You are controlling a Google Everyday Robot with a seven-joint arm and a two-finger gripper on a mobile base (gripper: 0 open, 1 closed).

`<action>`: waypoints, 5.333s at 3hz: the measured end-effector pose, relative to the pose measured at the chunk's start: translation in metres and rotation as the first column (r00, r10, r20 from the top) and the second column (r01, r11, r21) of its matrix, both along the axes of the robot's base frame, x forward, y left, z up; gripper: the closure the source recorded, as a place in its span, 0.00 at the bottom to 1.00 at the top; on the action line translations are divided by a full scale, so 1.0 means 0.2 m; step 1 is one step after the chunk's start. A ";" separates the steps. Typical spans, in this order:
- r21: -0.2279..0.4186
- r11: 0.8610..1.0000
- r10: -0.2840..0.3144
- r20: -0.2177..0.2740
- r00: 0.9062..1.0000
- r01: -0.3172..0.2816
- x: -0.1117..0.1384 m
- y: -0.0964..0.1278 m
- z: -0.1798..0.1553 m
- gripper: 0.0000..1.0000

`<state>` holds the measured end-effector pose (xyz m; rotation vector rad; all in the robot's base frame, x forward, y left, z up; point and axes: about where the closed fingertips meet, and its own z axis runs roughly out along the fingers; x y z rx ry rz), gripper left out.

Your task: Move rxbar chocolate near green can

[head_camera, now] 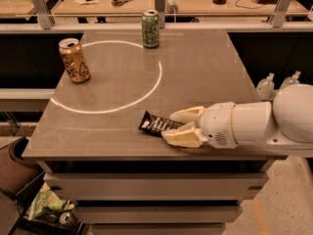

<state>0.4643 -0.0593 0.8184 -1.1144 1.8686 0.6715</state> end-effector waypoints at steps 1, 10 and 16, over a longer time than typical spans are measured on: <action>0.000 1.000 0.000 0.000 1.000 0.000 0.00 0.00 0.00 1.00; -0.091 0.882 -0.442 0.176 0.879 0.462 1.14 -0.51 0.64 1.00; 0.032 0.891 -0.453 0.119 0.883 0.453 1.68 -0.23 0.26 0.60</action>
Offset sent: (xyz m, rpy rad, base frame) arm 0.0000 0.0001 0.0004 -0.0001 -0.0001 0.0001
